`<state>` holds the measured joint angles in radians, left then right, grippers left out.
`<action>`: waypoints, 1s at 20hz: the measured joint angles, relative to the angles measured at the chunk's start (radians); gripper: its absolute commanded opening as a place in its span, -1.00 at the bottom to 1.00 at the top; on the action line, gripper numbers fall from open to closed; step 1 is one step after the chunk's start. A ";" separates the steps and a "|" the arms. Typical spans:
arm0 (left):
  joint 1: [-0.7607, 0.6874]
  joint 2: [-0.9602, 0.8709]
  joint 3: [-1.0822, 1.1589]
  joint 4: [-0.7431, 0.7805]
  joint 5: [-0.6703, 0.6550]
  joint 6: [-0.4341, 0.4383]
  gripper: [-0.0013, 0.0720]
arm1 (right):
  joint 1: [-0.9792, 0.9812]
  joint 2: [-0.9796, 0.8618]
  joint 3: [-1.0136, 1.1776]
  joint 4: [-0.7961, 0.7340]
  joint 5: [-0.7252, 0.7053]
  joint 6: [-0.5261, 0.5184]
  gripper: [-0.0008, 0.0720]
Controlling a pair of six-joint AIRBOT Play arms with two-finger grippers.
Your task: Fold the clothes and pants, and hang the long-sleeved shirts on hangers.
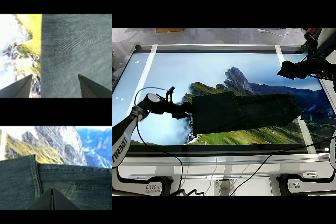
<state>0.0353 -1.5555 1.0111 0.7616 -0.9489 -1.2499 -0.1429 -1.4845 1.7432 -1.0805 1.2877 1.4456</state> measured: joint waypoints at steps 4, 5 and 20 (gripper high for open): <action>-0.038 -0.042 -0.047 -0.115 0.053 0.057 0.39 | 0.000 0.000 0.000 0.002 -0.006 0.000 -0.87; -0.051 -0.055 -0.052 -0.135 0.067 0.066 -0.21 | 0.000 0.000 0.000 0.002 -0.006 0.000 -0.87; 0.050 0.274 0.162 0.213 -0.268 0.058 -0.91 | 0.307 -0.120 -0.228 0.072 -0.211 -0.026 -0.88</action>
<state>0.0856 -1.2816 1.1728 0.9749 -1.2171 -1.1919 0.1638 -1.6047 1.5154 -1.0080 1.0767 1.4200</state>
